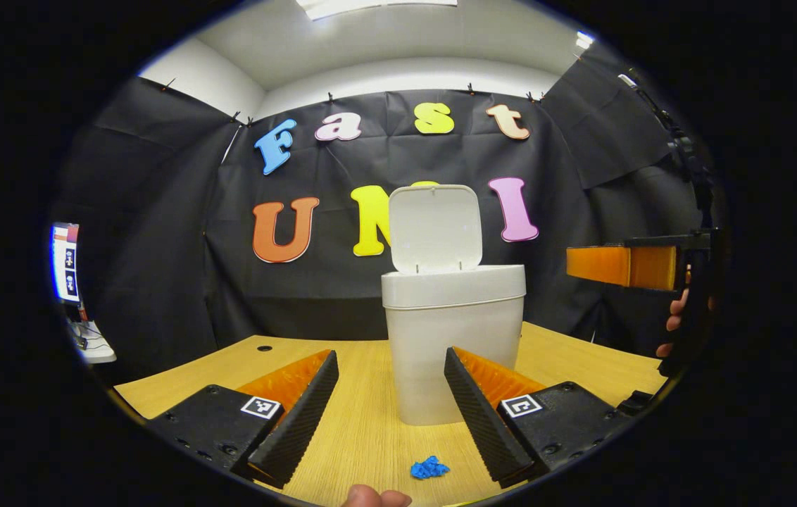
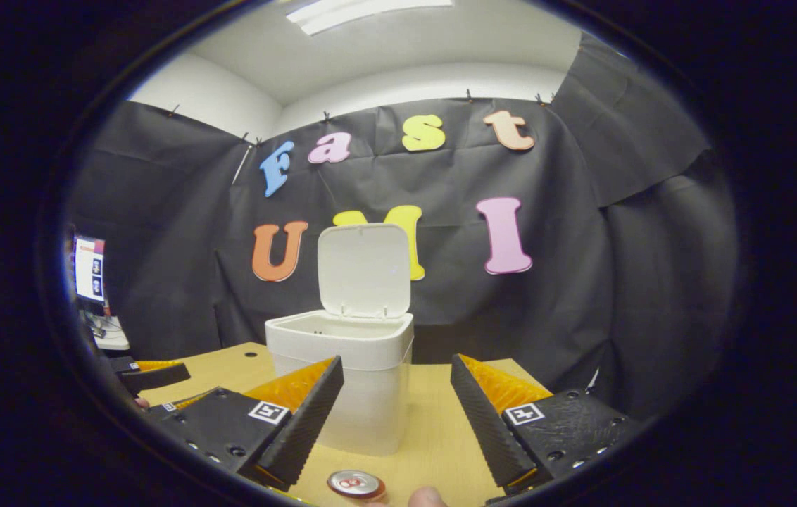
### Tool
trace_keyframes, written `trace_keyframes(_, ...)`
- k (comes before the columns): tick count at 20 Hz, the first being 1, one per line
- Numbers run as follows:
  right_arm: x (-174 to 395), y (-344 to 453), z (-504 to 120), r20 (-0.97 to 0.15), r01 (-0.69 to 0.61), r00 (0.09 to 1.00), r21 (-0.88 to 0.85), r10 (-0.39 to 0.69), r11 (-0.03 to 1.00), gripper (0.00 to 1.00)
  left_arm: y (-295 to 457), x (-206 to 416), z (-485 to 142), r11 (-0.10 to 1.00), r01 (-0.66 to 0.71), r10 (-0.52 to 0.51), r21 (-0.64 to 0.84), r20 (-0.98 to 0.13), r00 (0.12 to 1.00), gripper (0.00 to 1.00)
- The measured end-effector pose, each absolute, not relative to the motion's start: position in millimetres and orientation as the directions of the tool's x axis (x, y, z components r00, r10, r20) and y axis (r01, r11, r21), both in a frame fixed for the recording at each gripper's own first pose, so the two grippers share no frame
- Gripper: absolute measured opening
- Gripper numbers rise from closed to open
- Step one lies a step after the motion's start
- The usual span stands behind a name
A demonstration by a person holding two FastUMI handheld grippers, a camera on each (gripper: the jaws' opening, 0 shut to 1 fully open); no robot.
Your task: Press the lid of the desktop garbage bin to open it, pick up the crumpled paper on the desktop and throw it into the bin, then pick up the pop can on the desktop and drop it into the bin, and finally close the garbage bin lid.
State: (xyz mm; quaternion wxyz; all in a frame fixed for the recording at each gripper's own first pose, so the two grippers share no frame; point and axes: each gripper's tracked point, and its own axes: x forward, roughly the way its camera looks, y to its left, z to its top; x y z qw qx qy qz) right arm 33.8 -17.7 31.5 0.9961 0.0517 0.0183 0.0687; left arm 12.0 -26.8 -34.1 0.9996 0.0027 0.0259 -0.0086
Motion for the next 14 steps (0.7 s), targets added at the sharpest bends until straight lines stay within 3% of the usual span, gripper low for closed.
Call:
trace_keyframes(7,22,-29,-1,-0.041,-0.154,0.987,0.088,0.158,0.984,0.95,-37,2,-68,1.0,0.007,-0.006,0.01,-0.121,0.993,0.98)
trace_keyframes(14,15,-49,-33,-0.087,-0.154,0.983,0.09,0.162,0.984,0.93,-62,-18,-150,0.998,0.02,-0.035,-0.052,-0.297,0.954,0.98)
